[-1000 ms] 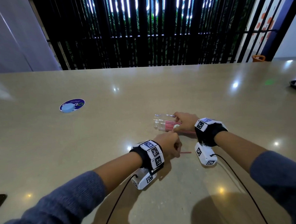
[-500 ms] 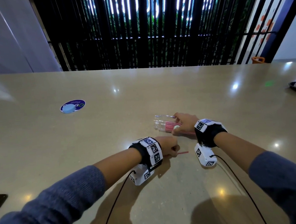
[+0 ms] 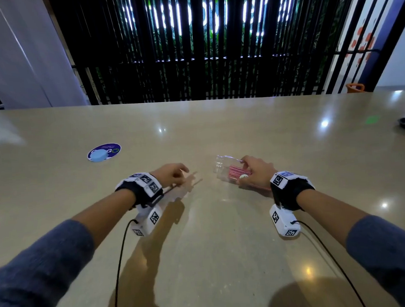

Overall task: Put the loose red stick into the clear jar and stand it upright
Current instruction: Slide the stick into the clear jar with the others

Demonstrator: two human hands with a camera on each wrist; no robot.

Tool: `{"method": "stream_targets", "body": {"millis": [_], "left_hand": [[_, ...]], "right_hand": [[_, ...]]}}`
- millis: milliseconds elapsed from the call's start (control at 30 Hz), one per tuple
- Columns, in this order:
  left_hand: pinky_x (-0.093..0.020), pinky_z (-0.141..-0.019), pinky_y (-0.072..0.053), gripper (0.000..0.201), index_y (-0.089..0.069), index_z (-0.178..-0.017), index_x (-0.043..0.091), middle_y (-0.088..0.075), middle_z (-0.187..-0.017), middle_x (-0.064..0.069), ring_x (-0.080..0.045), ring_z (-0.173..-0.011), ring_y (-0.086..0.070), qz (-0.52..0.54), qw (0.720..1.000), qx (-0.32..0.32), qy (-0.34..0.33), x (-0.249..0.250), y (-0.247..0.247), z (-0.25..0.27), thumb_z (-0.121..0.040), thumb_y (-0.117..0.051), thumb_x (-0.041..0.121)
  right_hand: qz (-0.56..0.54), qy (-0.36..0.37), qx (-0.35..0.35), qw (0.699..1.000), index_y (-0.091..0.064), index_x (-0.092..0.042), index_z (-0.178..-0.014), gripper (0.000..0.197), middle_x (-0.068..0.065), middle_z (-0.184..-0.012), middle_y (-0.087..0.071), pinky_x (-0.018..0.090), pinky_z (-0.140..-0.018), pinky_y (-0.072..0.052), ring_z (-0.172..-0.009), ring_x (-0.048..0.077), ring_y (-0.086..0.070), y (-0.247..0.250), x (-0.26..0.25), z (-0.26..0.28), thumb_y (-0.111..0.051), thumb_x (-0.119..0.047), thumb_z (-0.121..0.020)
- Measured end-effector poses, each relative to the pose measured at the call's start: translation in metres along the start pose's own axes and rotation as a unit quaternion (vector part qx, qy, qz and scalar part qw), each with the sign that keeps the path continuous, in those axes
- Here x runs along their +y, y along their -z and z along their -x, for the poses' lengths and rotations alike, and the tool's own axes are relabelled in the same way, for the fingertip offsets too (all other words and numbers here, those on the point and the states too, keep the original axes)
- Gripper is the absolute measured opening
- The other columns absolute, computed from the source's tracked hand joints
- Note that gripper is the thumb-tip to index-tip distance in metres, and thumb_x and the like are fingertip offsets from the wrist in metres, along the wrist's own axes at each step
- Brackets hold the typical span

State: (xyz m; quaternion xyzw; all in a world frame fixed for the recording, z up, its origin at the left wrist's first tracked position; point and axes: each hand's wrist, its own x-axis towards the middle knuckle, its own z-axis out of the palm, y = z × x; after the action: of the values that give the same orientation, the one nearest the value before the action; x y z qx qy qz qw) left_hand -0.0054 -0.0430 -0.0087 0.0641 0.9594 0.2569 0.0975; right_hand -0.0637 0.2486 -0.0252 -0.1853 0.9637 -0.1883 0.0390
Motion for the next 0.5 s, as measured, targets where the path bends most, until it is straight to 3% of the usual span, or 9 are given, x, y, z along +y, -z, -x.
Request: {"method": "stream_targets", "body": {"millis": [67, 100, 167, 233, 300, 367, 500], "left_hand": [[-0.007, -0.051, -0.046, 0.033, -0.055, -0.125, 0.005, -0.066, -0.081, -0.003, 0.004, -0.057, -0.062, 0.074, 0.991, 0.110, -0.015, -0.013, 0.017, 0.000, -0.092, -0.055, 0.006], [-0.011, -0.053, -0.048, 0.028, -0.057, -0.120, 0.007, -0.064, -0.077, 0.000, 0.007, -0.052, -0.063, 0.129, 0.977, 0.168, -0.025, -0.013, 0.024, 0.000, -0.091, -0.055, 0.004], [-0.021, -0.057, -0.055, 0.019, -0.055, -0.106, 0.011, -0.062, -0.079, -0.002, 0.001, -0.054, -0.067, 0.243, 0.931, 0.267, -0.044, -0.006, 0.035, 0.001, -0.090, -0.057, 0.000], [-0.025, -0.060, -0.060, 0.017, -0.051, -0.094, 0.011, -0.061, -0.083, -0.006, -0.010, -0.060, -0.071, 0.344, 0.879, 0.325, -0.064, 0.010, 0.042, 0.000, -0.087, -0.059, -0.003], [-0.027, -0.061, -0.061, 0.025, -0.048, -0.085, 0.017, -0.061, -0.083, -0.007, -0.011, -0.059, -0.074, 0.415, 0.833, 0.353, -0.091, 0.026, 0.044, -0.004, -0.086, -0.061, -0.003], [-0.026, -0.061, -0.061, 0.029, -0.046, -0.082, 0.020, -0.062, -0.082, -0.009, -0.009, -0.058, -0.074, 0.455, 0.806, 0.363, -0.105, 0.040, 0.043, -0.009, -0.086, -0.062, -0.004], [-0.024, -0.062, -0.061, 0.022, -0.046, -0.086, 0.016, -0.062, -0.087, -0.010, -0.007, -0.058, -0.074, 0.478, 0.799, 0.349, -0.106, 0.058, 0.031, -0.020, -0.087, -0.062, 0.000]], "right_hand": [[-0.055, 0.008, 0.029, 0.998, -0.047, -0.020, -0.124, 0.062, -0.003, -0.115, -0.060, 0.046, -0.098, -0.040, -0.106, 0.023, -0.059, -0.001, -0.003, -0.003, -0.072, -0.038, -0.070], [-0.083, 0.011, 0.043, 0.996, -0.047, -0.020, -0.121, 0.062, -0.005, -0.111, -0.059, 0.048, -0.098, -0.041, -0.102, 0.021, -0.059, -0.002, -0.004, -0.005, -0.073, -0.037, -0.068], [-0.120, 0.020, 0.060, 0.991, -0.047, -0.020, -0.120, 0.063, -0.009, -0.106, -0.056, 0.049, -0.097, -0.042, -0.093, 0.017, -0.056, -0.004, -0.011, -0.007, -0.074, -0.037, -0.066], [-0.141, 0.033, 0.063, 0.987, -0.046, -0.021, -0.120, 0.065, -0.010, -0.105, -0.054, 0.049, -0.097, -0.041, -0.093, 0.015, -0.053, -0.007, -0.017, -0.008, -0.073, -0.038, -0.064], [-0.155, 0.045, 0.055, 0.985, -0.045, -0.023, -0.120, 0.065, -0.011, -0.105, -0.053, 0.051, -0.098, -0.040, -0.095, 0.015, -0.054, -0.011, -0.022, -0.007, -0.072, -0.039, -0.062], [-0.167, 0.056, 0.048, 0.983, -0.045, -0.024, -0.120, 0.067, -0.011, -0.105, -0.053, 0.052, -0.097, -0.041, -0.097, 0.017, -0.055, -0.014, -0.025, -0.007, -0.073, -0.040, -0.062], [-0.197, 0.074, 0.065, 0.975, -0.045, -0.019, -0.121, 0.067, -0.004, -0.109, -0.056, 0.046, -0.094, -0.044, -0.098, 0.021, -0.058, -0.014, -0.028, -0.003, -0.076, -0.038, -0.064]]}}
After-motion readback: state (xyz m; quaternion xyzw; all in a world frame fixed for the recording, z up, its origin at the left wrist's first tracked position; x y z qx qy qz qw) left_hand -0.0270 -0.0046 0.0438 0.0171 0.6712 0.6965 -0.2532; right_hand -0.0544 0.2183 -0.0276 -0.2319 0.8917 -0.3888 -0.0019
